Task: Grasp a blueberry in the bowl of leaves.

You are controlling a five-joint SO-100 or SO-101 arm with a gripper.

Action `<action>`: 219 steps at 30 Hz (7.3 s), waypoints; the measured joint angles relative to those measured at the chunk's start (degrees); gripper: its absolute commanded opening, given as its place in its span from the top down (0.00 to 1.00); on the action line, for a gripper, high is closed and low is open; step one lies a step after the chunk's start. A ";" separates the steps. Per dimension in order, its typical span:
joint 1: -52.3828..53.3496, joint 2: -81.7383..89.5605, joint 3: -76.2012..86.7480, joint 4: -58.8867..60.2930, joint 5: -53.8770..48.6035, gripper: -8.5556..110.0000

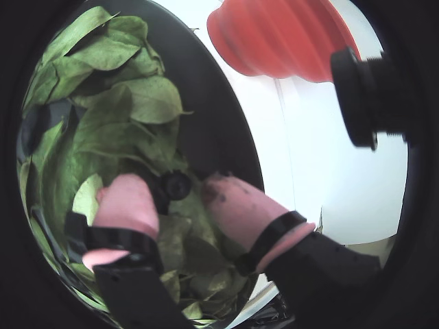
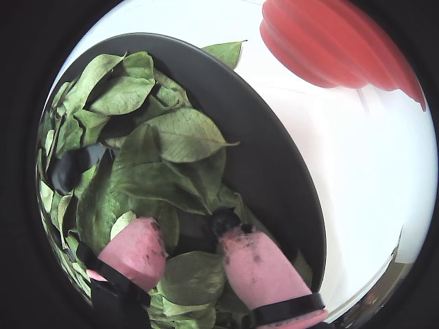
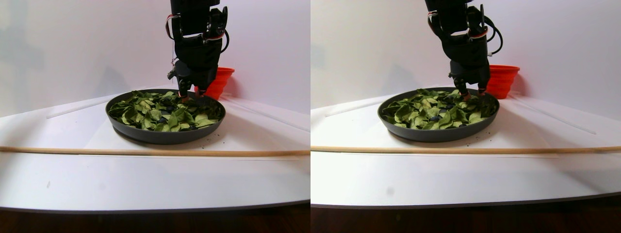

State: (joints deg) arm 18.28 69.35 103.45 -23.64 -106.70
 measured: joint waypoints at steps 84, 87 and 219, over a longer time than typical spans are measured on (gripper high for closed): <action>2.46 1.85 -2.90 9.32 5.54 0.79; 2.46 1.14 -3.52 9.32 5.54 0.79; 0.35 -4.22 -7.12 4.57 4.66 0.86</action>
State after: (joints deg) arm 18.63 65.13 96.33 -19.07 -102.04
